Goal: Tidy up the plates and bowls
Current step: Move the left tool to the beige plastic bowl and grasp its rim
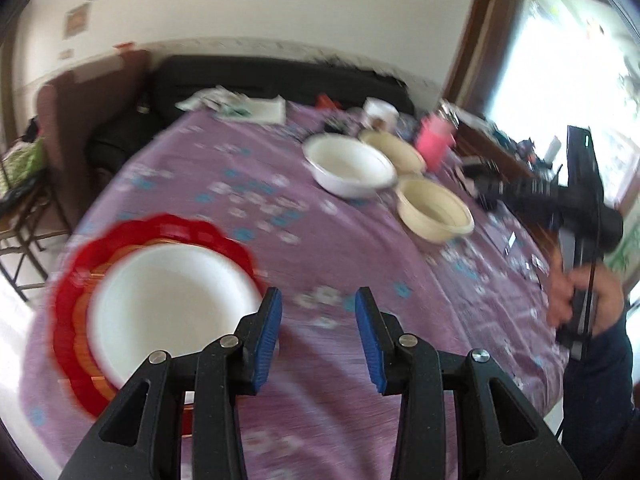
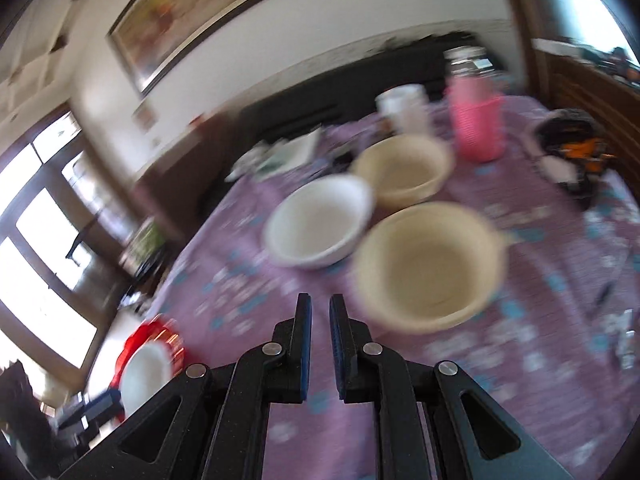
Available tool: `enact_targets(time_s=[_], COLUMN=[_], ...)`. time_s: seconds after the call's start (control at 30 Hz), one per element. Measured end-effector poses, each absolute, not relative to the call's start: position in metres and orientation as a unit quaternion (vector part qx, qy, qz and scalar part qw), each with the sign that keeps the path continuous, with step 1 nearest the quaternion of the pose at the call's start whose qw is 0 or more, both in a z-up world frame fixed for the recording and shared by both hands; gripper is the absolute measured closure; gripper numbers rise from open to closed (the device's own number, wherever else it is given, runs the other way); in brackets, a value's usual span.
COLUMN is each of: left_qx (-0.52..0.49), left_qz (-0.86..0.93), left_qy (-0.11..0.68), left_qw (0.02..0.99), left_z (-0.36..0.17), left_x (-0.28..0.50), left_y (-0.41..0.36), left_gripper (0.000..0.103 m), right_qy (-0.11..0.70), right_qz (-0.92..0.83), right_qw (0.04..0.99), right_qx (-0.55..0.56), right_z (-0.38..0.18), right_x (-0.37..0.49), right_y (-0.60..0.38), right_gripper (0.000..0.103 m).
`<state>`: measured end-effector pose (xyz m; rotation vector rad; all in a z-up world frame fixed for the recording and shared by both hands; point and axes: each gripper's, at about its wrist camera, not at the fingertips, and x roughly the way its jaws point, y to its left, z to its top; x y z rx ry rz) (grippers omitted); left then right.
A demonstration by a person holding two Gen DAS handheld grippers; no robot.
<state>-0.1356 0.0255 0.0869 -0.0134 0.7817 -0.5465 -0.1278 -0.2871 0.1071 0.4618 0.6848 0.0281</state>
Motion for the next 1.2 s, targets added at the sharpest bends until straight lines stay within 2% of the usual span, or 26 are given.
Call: enact_targets(time_s=[0.2,0.4,0.67,0.93,1.0,1.07,1.2], left_qx=[0.031,0.017,-0.015,-0.019,-0.022,-0.025,-0.026], left_qz=[-0.292,-0.292,-0.278,-0.285,-0.292,-0.294,-0.300], left_qy=[0.402,0.433,0.456,0.472,0.473,0.474,0.474], left_qw=[0.868,0.853,0.845,0.834,0.831,0.830,0.828], left_z=[0.082,0.077,0.062,0.035,0.032,0.030,0.025], left_x=[-0.113,-0.063,0.002,0.021,0.024,0.027,0.034], left_y=[-0.044,-0.103,-0.166,-0.179,-0.180,-0.181,-0.185], left_gripper=[0.066,0.066,0.066,0.066,0.063,0.062,0.064], right_qy=[0.283,0.295,0.326,0.345,0.349,0.351,0.357], right_qz=[-0.092,-0.091,-0.031,-0.021,-0.025,-0.029,-0.035], right_qw=[0.923,0.900,0.871,0.862,0.863,0.863,0.865], right_qx=[0.243,0.308,0.366,0.370,0.365,0.361,0.350], right_z=[0.115,0.073,0.042,0.034,0.033,0.032,0.029], right_x=[-0.126,-0.117,-0.106,-0.104,-0.103,-0.102,-0.099], right_y=[-0.363,-0.421,-0.432,-0.427,-0.425,-0.423,-0.417], right_gripper=[0.093,0.093,0.092,0.092,0.090,0.078,0.075])
